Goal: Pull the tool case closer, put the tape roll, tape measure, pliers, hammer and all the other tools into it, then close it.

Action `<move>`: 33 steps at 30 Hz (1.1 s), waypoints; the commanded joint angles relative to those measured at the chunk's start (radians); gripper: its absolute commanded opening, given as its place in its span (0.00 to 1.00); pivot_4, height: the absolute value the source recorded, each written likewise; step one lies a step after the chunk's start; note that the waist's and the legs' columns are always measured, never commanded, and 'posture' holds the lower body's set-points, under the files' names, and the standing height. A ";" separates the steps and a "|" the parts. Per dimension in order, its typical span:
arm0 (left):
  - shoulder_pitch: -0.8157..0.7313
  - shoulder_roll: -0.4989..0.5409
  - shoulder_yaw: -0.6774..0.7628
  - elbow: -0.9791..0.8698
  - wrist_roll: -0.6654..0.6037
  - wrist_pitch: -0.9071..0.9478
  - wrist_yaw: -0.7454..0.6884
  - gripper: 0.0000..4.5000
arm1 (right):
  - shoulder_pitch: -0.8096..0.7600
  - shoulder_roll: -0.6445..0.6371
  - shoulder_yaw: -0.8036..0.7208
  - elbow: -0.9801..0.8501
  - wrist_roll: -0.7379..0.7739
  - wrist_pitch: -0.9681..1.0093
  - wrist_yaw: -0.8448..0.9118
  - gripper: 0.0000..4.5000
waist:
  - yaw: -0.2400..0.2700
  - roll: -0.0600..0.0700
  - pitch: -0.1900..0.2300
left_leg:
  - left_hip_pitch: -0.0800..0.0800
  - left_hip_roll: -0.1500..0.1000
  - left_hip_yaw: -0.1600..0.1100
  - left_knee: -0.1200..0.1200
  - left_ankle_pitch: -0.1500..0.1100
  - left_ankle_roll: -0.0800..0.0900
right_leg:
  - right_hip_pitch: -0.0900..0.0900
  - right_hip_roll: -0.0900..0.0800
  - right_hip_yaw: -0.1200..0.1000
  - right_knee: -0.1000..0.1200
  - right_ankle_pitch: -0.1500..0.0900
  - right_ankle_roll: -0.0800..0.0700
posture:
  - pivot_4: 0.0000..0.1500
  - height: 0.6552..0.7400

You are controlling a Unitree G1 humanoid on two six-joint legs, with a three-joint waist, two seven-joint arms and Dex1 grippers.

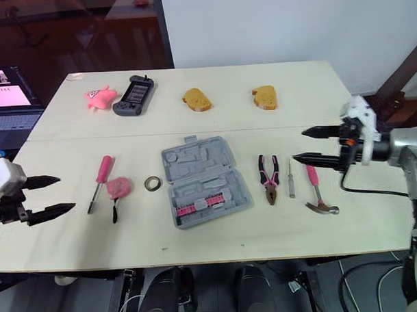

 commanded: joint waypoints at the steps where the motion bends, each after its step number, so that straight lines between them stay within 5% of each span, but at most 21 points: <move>1: 0.063 -0.090 0.036 -0.244 -0.090 0.124 0.120 1.00 | -0.045 0.047 0.069 -0.088 -0.008 0.034 -0.023 0.99 | 0.001 0.000 0.000 | 0.000 0.000 0.000 0.000 0.000 0.000 | 0.000 0.000 0.000 0.000 0.000 0.000 | 1.00 0.75; 8: 0.085 -0.273 -0.149 -0.412 -0.038 0.217 0.369 0.94 | -0.107 0.102 0.254 -0.077 -0.167 -0.047 -0.037 1.00 | 0.006 0.000 0.000 | 0.000 -0.001 -0.002 0.001 0.000 0.000 | 0.002 0.001 0.000 0.001 0.000 0.000 | 1.00 0.75; 11: 0.066 -0.281 -0.233 -0.400 -0.013 0.265 0.414 0.70 | -0.139 0.117 0.309 0.005 -0.249 -0.101 -0.055 0.80 | 0.005 0.000 0.000 | 0.000 -0.001 -0.002 0.001 0.001 0.000 | 0.002 0.002 0.000 0.001 0.000 0.000 | 1.00 0.75; 17: -0.070 -0.277 -0.369 -0.253 0.049 0.246 0.423 0.01 | -0.262 0.210 0.369 0.280 -0.381 -0.350 -0.093 0.13 | 0.003 0.000 0.000 | 0.000 -0.001 0.000 0.001 0.001 -0.001 | 0.001 0.003 0.000 0.001 0.000 0.000 | 1.00 0.75; 18: -0.097 -0.277 -0.389 -0.225 0.064 0.237 0.424 0.00 | -0.287 0.226 0.381 0.332 -0.407 -0.394 -0.103 0.00 | 0.003 0.000 0.000 | 0.000 -0.001 0.000 0.001 0.001 -0.002 | 0.001 0.003 0.000 0.001 0.000 0.000 | 1.00 0.75; 33: -0.397 -0.350 -0.596 0.078 0.146 0.170 0.358 0.00 | -0.535 0.458 0.499 0.941 -0.684 -0.742 -0.258 0.00 | 0.001 0.000 0.000 | 0.000 0.000 0.002 0.001 0.006 -0.009 | 0.001 0.003 0.000 0.002 0.000 0.000 | 1.00 0.75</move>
